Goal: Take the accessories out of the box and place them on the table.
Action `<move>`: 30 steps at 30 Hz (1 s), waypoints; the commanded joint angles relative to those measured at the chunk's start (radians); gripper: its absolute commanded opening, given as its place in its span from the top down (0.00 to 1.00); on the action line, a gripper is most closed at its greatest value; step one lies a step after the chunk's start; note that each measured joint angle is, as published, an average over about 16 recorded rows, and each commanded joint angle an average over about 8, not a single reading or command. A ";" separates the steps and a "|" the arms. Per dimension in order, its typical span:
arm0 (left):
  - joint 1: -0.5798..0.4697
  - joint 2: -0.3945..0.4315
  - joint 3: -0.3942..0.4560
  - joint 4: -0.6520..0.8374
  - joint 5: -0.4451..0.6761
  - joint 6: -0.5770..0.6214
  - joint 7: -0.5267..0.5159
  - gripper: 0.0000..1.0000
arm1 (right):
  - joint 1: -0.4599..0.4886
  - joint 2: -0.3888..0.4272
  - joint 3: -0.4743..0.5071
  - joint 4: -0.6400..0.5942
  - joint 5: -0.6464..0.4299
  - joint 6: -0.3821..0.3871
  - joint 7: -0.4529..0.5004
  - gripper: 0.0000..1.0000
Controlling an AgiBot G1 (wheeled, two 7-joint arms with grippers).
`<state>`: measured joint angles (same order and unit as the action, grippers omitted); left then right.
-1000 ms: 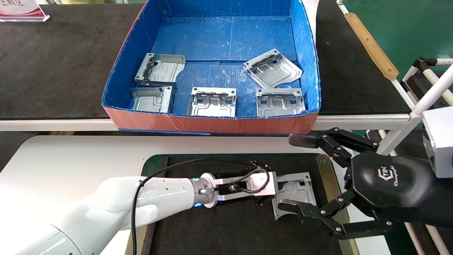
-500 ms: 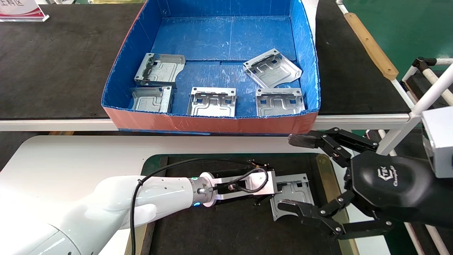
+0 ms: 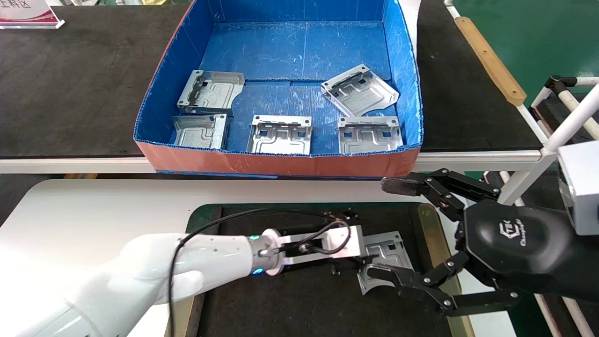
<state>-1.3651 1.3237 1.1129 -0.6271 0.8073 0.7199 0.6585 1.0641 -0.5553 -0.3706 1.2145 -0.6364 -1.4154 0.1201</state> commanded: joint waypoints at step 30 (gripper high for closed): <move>0.148 -0.363 -0.424 -0.335 -0.039 0.395 -0.431 0.00 | 0.000 0.000 0.000 0.000 0.000 0.000 0.000 0.00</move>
